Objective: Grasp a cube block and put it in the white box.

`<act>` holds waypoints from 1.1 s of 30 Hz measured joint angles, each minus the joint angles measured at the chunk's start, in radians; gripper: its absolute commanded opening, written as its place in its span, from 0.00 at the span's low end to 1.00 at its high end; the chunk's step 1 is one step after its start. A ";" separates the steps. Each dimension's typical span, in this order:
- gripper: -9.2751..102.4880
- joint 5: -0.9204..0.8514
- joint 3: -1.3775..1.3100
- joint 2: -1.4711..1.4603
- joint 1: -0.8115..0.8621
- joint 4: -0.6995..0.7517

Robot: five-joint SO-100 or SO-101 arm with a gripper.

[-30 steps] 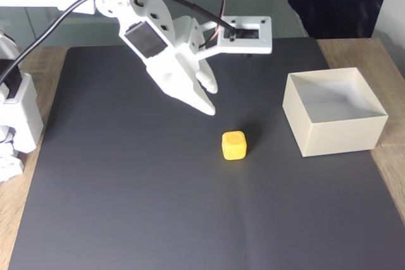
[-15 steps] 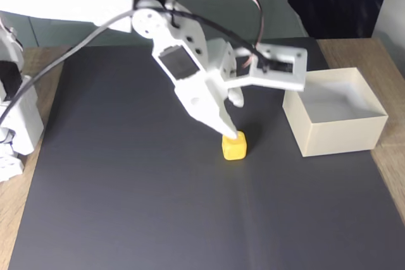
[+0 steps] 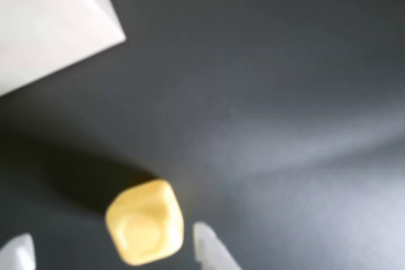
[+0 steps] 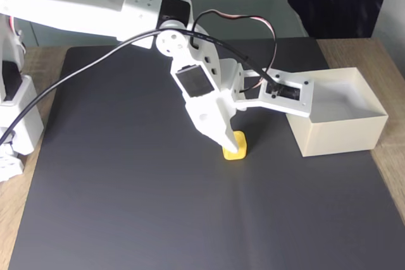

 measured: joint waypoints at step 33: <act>0.38 0.057 -0.049 -0.130 -0.002 -0.021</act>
